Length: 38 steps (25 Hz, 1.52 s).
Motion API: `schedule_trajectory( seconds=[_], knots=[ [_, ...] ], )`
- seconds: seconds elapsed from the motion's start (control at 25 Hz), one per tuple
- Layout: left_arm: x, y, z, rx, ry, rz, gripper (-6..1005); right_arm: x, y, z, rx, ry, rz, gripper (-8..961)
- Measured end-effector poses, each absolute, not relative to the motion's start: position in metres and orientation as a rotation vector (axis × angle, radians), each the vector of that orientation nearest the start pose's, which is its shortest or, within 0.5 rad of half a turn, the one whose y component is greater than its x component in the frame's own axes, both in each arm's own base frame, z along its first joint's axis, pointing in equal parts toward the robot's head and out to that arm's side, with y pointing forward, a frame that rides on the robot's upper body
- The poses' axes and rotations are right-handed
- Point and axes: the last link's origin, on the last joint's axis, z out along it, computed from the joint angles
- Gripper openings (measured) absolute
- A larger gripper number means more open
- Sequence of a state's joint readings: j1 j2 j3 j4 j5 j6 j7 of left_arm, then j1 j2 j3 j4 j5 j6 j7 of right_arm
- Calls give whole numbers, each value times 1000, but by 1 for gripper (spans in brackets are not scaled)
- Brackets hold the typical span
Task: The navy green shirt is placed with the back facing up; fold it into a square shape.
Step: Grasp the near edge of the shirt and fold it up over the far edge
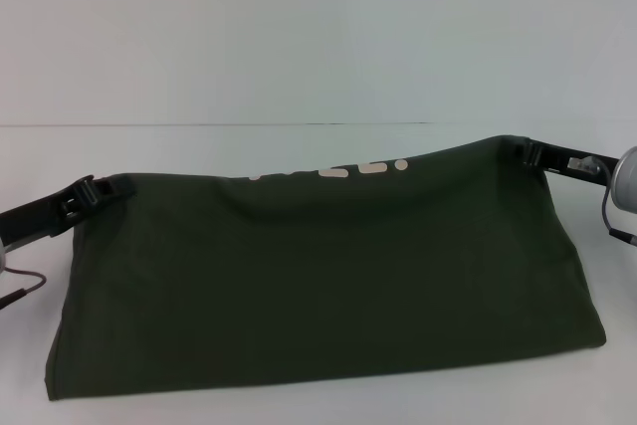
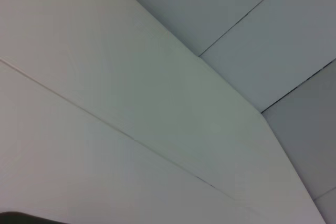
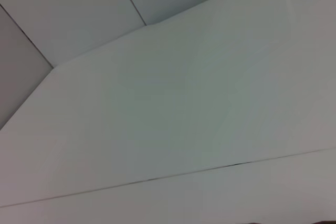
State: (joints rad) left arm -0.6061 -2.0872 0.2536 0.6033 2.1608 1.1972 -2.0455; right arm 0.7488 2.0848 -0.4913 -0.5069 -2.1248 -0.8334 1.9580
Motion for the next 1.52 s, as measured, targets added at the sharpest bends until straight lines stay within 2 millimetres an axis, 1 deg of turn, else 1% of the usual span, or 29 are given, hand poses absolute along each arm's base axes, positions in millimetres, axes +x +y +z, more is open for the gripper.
schedule_trajectory(
  seconds=[0.24, 0.6, 0.84, 1.08, 1.28, 1.4, 1.52],
  knots=[
    [-314, 383, 31, -1841, -1578, -884, 41, 281, 439, 4, -1905, 1346, 589, 44],
    [-314, 383, 25, -1819, -1574, -875, 41, 283, 440, 0, -1886, 1347, 567, 45],
    [-315, 384, 16, -1782, -1565, -887, 40, 286, 440, -3, -1871, 1350, 543, 46],
    [-319, 386, 11, -1758, -1563, -861, 66, 291, 438, 0, -1845, 1363, 550, 213],
    [-321, 387, 11, -1746, -1553, -845, 92, 296, 436, 4, -1819, 1373, 572, 454],
    [-324, 388, 11, -1728, -1552, -829, 108, 298, 434, 5, -1820, 1377, 573, 698],
    [-327, 389, 10, -1706, -1552, -814, 124, 300, 431, 5, -1831, 1383, 572, 810]
  ],
)
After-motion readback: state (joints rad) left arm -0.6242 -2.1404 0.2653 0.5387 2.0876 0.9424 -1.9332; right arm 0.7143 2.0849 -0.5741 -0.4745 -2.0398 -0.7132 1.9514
